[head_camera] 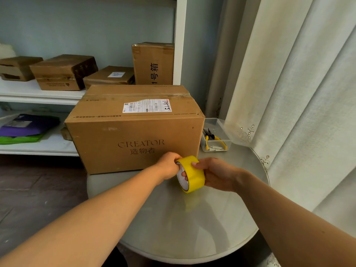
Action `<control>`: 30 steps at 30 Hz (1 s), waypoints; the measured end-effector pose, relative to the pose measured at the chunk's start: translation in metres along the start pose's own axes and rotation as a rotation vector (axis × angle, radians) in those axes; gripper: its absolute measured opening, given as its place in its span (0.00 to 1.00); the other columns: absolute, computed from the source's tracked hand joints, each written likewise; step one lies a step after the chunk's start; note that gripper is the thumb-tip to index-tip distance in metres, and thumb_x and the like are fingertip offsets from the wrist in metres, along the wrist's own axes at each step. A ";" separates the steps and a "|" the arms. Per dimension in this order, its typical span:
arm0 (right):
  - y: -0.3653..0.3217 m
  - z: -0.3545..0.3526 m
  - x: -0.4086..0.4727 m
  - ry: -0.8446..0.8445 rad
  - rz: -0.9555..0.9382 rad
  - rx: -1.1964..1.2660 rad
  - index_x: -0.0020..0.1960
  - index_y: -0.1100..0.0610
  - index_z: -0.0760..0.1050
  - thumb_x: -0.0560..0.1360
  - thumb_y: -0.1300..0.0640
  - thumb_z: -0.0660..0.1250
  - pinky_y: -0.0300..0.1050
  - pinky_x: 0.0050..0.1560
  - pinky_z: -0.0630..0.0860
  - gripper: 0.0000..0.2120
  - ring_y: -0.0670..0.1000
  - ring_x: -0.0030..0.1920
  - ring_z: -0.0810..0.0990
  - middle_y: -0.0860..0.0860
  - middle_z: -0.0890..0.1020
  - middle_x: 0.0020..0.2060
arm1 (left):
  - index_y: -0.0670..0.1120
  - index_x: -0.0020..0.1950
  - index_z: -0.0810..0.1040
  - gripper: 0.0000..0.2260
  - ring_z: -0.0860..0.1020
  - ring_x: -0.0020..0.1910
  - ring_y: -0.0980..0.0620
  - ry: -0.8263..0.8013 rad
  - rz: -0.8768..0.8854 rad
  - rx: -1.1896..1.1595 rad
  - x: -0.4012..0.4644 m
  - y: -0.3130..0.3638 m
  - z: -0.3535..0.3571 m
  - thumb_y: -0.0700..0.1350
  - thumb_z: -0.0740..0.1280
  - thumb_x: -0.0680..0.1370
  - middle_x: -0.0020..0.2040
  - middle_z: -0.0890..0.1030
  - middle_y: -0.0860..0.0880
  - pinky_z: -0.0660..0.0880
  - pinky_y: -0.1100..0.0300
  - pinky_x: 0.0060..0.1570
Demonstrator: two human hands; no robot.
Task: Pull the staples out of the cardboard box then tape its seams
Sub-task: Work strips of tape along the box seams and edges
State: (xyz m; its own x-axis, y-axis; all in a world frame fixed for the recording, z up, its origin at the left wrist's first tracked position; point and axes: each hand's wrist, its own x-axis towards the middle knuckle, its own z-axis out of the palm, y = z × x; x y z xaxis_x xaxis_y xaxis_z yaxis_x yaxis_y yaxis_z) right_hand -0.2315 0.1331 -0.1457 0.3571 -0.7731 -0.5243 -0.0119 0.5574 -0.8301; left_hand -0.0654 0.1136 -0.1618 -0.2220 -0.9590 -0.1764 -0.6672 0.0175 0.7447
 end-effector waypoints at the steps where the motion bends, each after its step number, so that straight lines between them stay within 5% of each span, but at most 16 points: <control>1: 0.000 0.000 0.000 0.001 0.015 -0.015 0.58 0.61 0.74 0.80 0.59 0.59 0.48 0.52 0.78 0.10 0.53 0.47 0.82 0.56 0.83 0.47 | 0.41 0.60 0.79 0.14 0.76 0.52 0.47 0.034 0.016 0.015 0.000 -0.002 0.000 0.34 0.59 0.78 0.55 0.80 0.42 0.72 0.59 0.48; 6: -0.005 -0.001 0.013 0.201 0.030 -0.034 0.66 0.57 0.68 0.77 0.52 0.63 0.50 0.51 0.77 0.20 0.57 0.54 0.79 0.58 0.78 0.57 | 0.53 0.63 0.78 0.15 0.76 0.60 0.44 0.218 0.157 0.300 -0.004 0.009 0.001 0.41 0.60 0.80 0.61 0.79 0.48 0.74 0.53 0.58; 11: -0.007 0.004 0.026 0.316 0.037 -0.017 0.68 0.54 0.68 0.74 0.49 0.64 0.51 0.48 0.76 0.23 0.58 0.57 0.78 0.58 0.76 0.61 | 0.54 0.63 0.77 0.13 0.77 0.59 0.43 0.271 0.254 0.543 -0.016 0.027 0.000 0.46 0.58 0.82 0.60 0.79 0.47 0.76 0.52 0.55; 18: -0.001 0.003 0.019 0.162 -0.061 0.057 0.60 0.59 0.70 0.78 0.58 0.57 0.52 0.51 0.76 0.12 0.58 0.47 0.78 0.61 0.77 0.53 | 0.55 0.64 0.77 0.15 0.76 0.60 0.43 0.245 0.181 0.351 -0.007 0.017 0.002 0.45 0.59 0.81 0.62 0.79 0.48 0.74 0.53 0.57; 26: 0.003 0.004 0.021 0.084 -0.082 0.073 0.73 0.60 0.58 0.79 0.59 0.60 0.56 0.58 0.75 0.24 0.60 0.58 0.77 0.64 0.72 0.65 | 0.51 0.59 0.81 0.15 0.78 0.56 0.45 0.209 0.086 0.171 0.003 0.012 -0.003 0.38 0.62 0.78 0.57 0.81 0.48 0.75 0.56 0.54; 30: 0.005 0.004 0.018 -0.002 -0.091 0.097 0.70 0.64 0.63 0.80 0.62 0.54 0.51 0.52 0.77 0.19 0.55 0.47 0.83 0.59 0.82 0.49 | 0.49 0.58 0.82 0.16 0.79 0.52 0.44 0.176 0.045 0.115 0.006 0.008 -0.001 0.35 0.63 0.76 0.51 0.83 0.45 0.78 0.50 0.53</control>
State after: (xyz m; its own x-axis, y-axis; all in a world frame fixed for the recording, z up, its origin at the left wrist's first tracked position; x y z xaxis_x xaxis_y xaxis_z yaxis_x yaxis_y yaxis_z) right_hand -0.2216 0.1230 -0.1583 0.3546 -0.8210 -0.4474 0.1109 0.5120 -0.8518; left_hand -0.0710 0.1080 -0.1557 -0.1329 -0.9909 -0.0219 -0.7386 0.0842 0.6689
